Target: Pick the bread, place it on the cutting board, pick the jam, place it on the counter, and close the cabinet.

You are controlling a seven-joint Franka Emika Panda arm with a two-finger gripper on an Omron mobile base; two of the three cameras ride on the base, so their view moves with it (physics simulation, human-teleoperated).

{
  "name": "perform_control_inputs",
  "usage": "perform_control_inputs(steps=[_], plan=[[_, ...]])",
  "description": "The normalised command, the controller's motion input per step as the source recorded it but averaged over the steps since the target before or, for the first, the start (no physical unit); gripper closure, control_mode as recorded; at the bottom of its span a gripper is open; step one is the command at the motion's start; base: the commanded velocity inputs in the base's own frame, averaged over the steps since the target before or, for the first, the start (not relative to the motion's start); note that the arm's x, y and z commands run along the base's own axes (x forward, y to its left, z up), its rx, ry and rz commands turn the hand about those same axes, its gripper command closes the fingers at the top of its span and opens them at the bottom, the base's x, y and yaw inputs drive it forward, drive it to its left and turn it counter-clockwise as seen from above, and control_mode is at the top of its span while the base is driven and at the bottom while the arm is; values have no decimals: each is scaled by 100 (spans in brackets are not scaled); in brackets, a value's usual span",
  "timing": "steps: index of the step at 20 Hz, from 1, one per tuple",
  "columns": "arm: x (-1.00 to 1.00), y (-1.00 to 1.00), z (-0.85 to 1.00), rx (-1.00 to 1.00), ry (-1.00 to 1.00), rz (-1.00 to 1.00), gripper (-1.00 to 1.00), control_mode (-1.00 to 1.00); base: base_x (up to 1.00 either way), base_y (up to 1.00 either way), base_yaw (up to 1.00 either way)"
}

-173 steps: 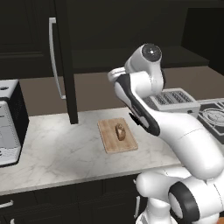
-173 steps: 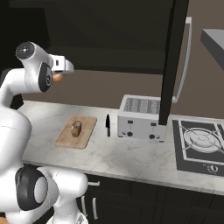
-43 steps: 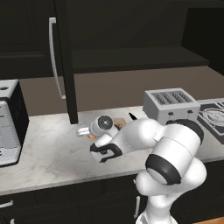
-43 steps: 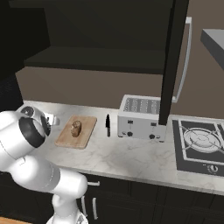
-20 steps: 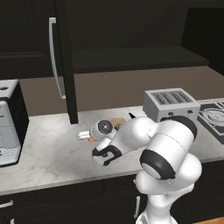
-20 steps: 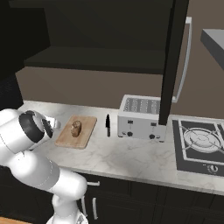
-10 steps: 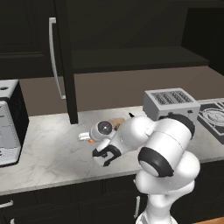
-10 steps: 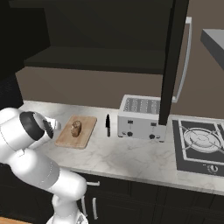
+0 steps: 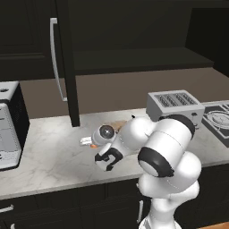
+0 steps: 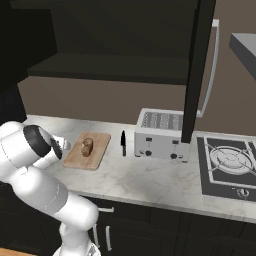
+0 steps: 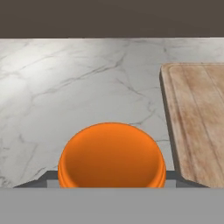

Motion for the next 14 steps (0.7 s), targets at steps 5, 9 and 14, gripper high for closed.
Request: perform_control_inputs(steps=[5, 9, 14], plan=[[0, 4, -19, -1, 0, 0, 100, -100, 0, 0, 0], [0, 3, -20, 0, 0, 0, 100, -100, 0, 0, 0], [0, 4, -20, -1, 0, 0, 100, -100, 0, 0, 0]])
